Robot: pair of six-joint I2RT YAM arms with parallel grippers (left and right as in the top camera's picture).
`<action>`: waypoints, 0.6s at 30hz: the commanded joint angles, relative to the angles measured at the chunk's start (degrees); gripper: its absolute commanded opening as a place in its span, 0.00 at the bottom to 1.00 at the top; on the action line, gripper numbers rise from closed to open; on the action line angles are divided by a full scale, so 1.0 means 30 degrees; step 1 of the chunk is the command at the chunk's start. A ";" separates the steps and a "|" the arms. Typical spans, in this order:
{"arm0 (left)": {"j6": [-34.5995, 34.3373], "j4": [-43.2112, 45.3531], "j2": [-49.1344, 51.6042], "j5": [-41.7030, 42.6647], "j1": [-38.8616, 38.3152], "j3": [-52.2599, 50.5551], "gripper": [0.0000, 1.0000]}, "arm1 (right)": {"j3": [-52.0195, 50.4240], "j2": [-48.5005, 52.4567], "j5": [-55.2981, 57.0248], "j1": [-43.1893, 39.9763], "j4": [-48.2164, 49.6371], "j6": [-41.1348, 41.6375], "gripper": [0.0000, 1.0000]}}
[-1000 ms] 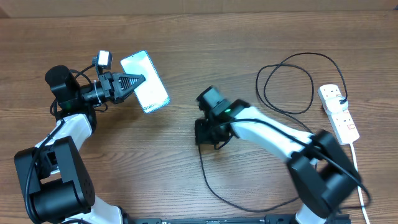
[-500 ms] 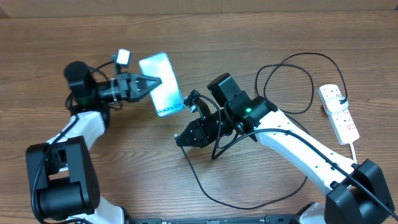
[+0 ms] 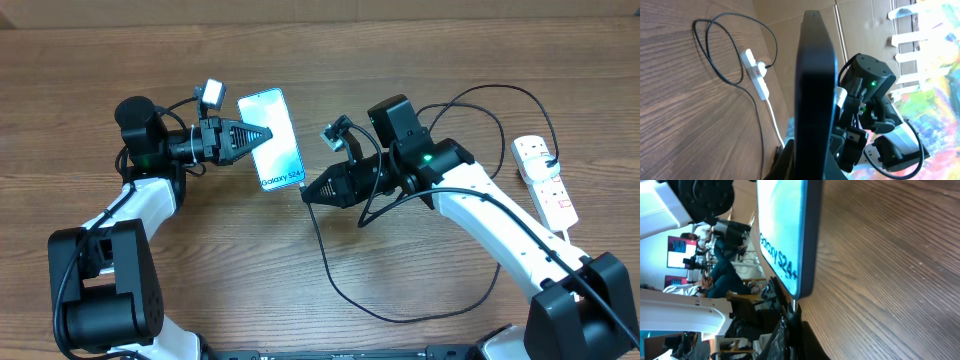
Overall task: Plug charger to phone and switch on socket
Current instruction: 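Move the held plug toward the phone's bottom port with the right gripper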
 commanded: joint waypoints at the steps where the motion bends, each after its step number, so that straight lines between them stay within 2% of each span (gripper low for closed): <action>1: -0.1319 0.0160 -0.0306 0.0189 0.0073 0.0517 0.04 | 0.0189 0.0087 -0.1144 0.0255 0.0306 0.0211 0.04; 11: -0.4736 0.2681 -0.0306 -0.0678 0.0073 0.0525 0.04 | 0.0182 0.0109 -0.2004 0.0255 0.1078 0.0291 0.04; 18: -0.7002 0.5158 -0.0306 -0.1071 0.0036 0.0525 0.04 | 0.0182 0.0124 -0.2011 0.0255 0.2550 0.2004 0.04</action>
